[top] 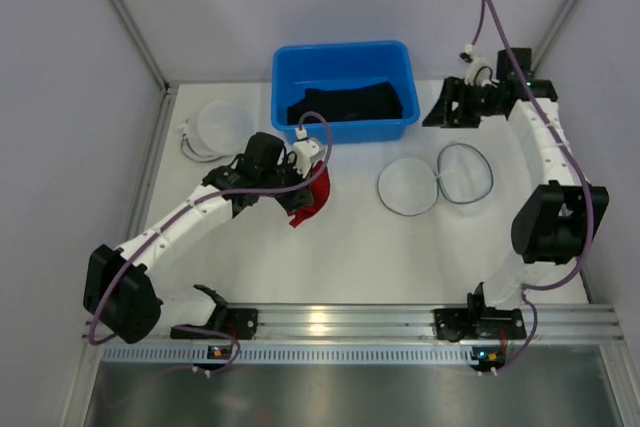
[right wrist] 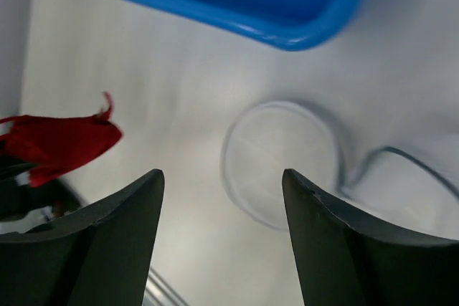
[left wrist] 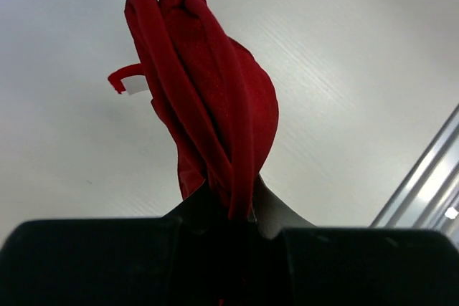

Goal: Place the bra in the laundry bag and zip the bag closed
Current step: Pick up the bra from the center of the board.

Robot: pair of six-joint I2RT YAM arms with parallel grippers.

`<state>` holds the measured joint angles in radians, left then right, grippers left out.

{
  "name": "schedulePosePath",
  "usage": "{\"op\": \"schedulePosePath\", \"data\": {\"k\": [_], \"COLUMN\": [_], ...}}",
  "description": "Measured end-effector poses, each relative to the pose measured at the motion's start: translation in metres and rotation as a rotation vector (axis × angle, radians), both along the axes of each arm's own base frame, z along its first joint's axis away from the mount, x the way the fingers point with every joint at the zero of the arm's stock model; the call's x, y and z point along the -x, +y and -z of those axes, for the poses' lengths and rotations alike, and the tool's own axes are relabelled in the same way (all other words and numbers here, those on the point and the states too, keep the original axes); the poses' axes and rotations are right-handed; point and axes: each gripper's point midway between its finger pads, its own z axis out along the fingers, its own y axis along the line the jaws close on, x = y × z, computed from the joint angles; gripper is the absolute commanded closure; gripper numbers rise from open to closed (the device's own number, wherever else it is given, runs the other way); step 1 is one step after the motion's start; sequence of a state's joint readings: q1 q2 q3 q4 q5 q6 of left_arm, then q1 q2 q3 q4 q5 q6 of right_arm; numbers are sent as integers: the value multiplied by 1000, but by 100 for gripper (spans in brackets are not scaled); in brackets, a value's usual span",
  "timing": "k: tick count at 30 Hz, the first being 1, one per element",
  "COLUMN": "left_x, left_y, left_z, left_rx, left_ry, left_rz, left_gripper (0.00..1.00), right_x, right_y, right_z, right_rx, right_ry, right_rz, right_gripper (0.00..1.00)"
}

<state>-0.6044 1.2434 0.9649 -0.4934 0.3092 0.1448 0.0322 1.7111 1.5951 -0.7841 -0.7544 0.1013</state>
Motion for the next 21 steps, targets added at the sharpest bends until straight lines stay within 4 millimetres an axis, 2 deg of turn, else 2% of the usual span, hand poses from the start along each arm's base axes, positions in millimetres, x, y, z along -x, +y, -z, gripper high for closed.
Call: {"op": "schedulePosePath", "data": {"k": [2,5,8,11,17,19,20,21], "left_x": [-6,-3,3,3,5,7,7,8], "left_y": [-4,-15,-22,-24,-16,-13,-11,-10], "left_z": [-4,-10,-17,-23,-28,-29,-30,-30], "left_rx": [58,146,216,269,322,330,335,339], "left_ry": [65,162,235,276,291,290,287,287], "left_rz": [-23,-23,-21,-31,-65,-74,-79,-81], "left_gripper": [100,100,100,100,100,100,100,100], "right_x": [-9,-8,2,10,28,32,35,37], "right_y": [-49,-119,-167,-185,-194,-198,-199,-199], "right_z": [-2,8,28,59,115,131,137,143], "right_rx": [123,315,466,558,614,628,631,633], "right_ry": [-54,-62,-7,79,236,282,301,317], "right_rz": [58,133,151,95,2,-15,-23,-30], "right_gripper": [35,40,44,47,48,53,63,69]}}
